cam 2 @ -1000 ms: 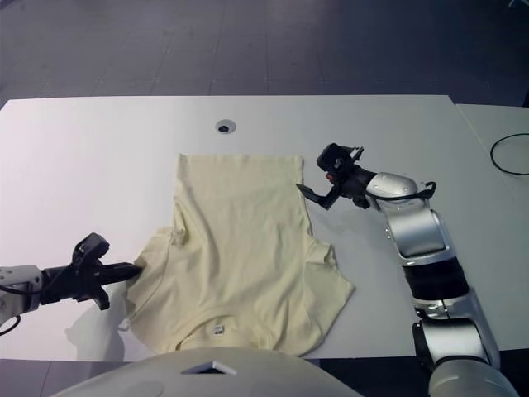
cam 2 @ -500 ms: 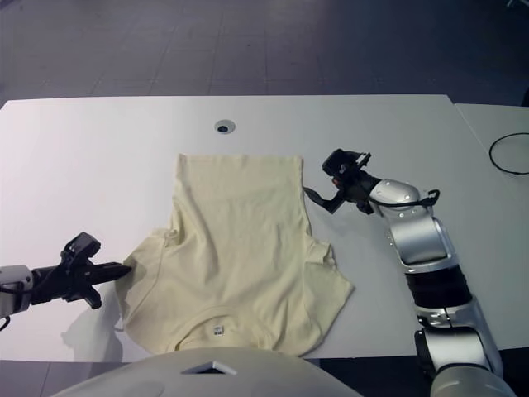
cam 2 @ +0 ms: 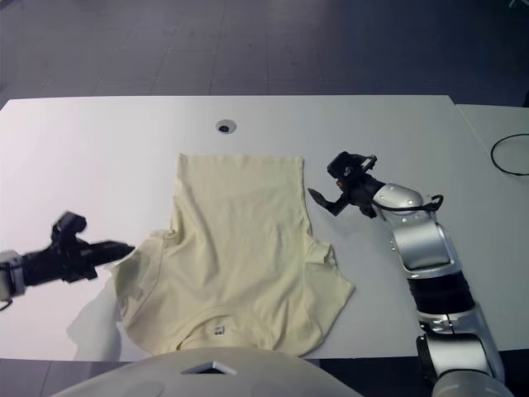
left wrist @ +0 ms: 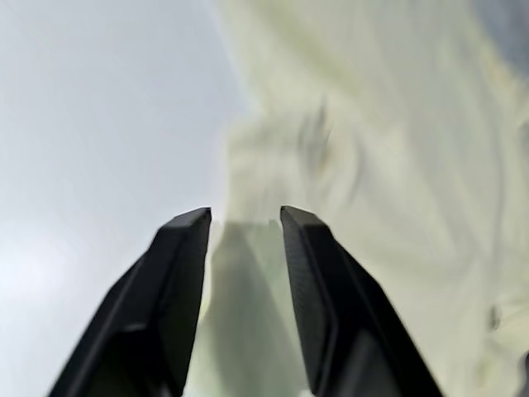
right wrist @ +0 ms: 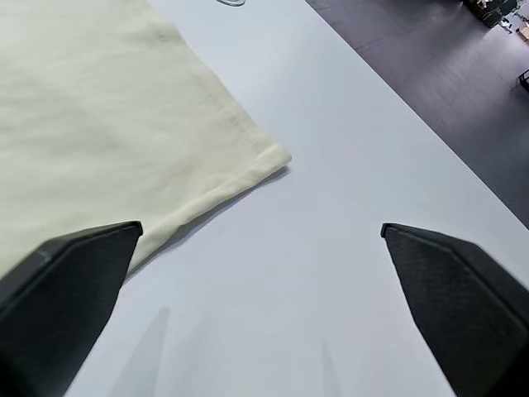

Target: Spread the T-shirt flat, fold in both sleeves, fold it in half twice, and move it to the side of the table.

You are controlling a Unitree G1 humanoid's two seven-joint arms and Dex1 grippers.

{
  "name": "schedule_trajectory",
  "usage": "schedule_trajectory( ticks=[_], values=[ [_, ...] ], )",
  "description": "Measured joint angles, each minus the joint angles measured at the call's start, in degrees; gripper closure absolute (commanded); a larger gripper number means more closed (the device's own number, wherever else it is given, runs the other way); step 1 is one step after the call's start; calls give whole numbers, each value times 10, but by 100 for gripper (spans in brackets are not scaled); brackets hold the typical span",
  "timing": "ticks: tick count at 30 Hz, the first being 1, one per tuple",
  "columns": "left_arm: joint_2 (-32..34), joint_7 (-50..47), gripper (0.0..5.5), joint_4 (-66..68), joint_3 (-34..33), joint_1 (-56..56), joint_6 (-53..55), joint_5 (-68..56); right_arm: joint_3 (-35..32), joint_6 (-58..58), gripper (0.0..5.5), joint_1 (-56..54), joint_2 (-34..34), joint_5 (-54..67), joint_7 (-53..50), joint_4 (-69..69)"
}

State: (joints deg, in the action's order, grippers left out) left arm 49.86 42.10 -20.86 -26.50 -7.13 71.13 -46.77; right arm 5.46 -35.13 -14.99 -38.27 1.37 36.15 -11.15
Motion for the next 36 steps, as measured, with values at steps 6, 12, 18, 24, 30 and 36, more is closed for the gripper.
schedule_trajectory(
  ticks=[6,12,18,24,30,36],
  values=[
    [-8,-51,228,91,107,201,-90,88,22,42,10,-43,16,-22,-8,86],
    [-124,-76,128,302,327,333,-322,292,71,149,10,-170,94,-60,-23,302],
    [-196,-57,23,598,417,489,-507,430,95,247,10,-270,160,-96,-42,524],
    [-222,-39,13,762,431,575,-613,495,126,315,10,-335,165,-142,-50,653],
    [-248,-52,13,832,431,595,-662,535,128,357,10,-391,174,-173,-94,768],
    [-299,-119,13,903,430,626,-704,569,125,374,10,-424,197,-188,-124,828]
  ],
)
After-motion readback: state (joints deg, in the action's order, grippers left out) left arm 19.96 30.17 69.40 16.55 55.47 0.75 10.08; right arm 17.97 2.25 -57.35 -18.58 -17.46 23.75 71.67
